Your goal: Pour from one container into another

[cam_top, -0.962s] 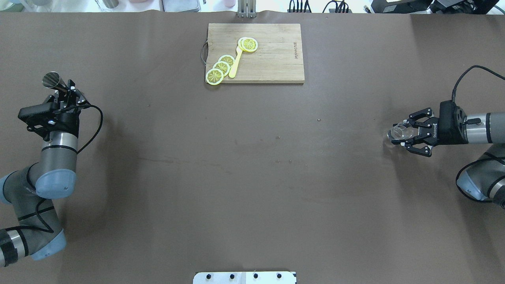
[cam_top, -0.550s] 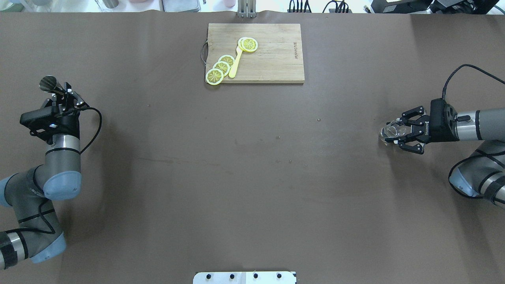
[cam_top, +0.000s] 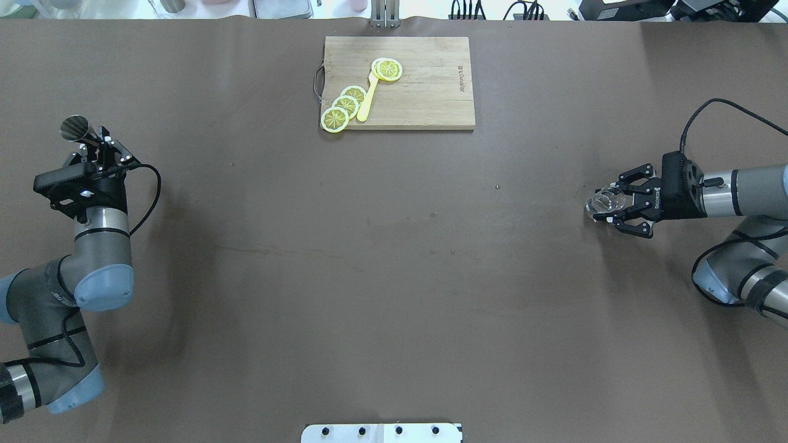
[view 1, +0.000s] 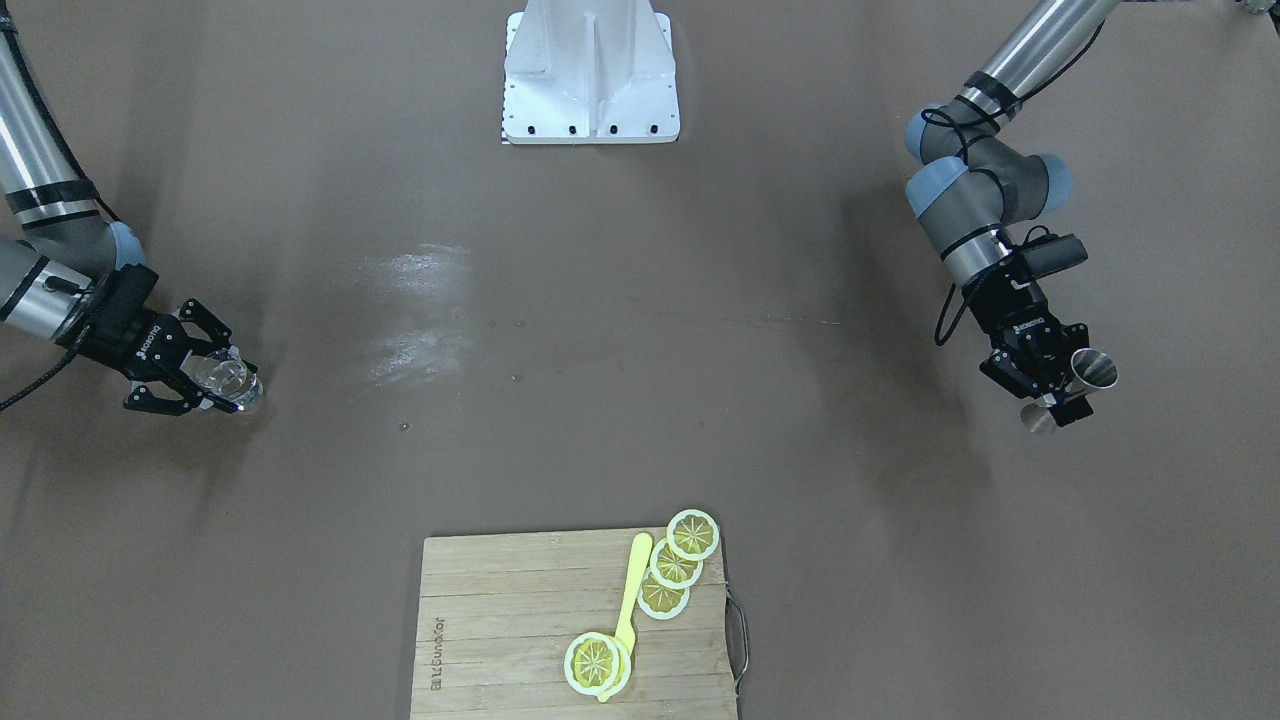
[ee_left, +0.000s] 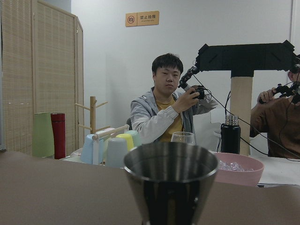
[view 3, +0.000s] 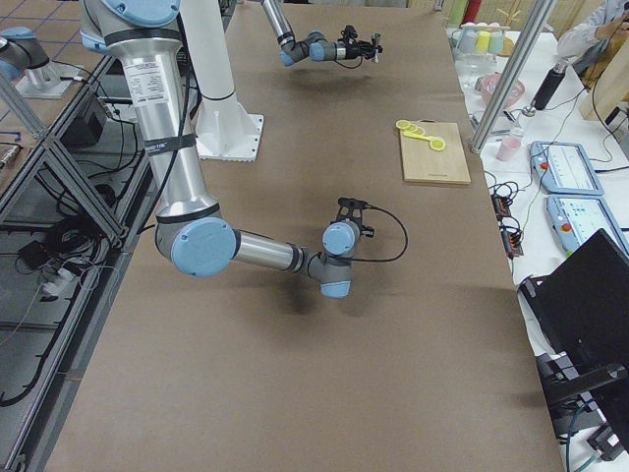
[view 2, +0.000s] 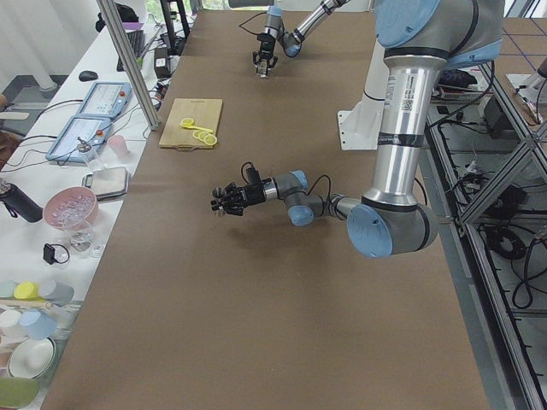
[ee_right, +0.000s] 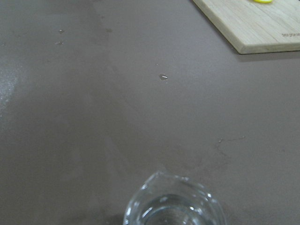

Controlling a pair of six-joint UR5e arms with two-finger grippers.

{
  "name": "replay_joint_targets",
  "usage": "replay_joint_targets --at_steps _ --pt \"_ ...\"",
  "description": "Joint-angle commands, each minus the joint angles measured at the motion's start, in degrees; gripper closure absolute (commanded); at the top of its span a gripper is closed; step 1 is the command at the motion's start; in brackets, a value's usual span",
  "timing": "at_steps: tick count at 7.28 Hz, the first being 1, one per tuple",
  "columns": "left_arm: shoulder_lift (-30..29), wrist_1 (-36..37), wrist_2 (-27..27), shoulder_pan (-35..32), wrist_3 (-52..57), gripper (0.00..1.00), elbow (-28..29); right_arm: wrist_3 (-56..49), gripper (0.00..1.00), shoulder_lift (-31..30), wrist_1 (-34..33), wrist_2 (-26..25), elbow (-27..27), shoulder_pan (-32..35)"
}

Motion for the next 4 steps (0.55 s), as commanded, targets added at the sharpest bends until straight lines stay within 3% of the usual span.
replay_joint_targets --at_steps 1,4 --pt "0.3 9.4 0.4 0.1 -8.2 1.0 -1.6 0.0 1.0 0.0 0.0 0.0 0.0 -0.2" --pt "0.8 11.4 0.3 1.8 -10.4 1.0 -1.4 0.5 1.0 0.4 -0.2 0.0 0.2 -0.4"
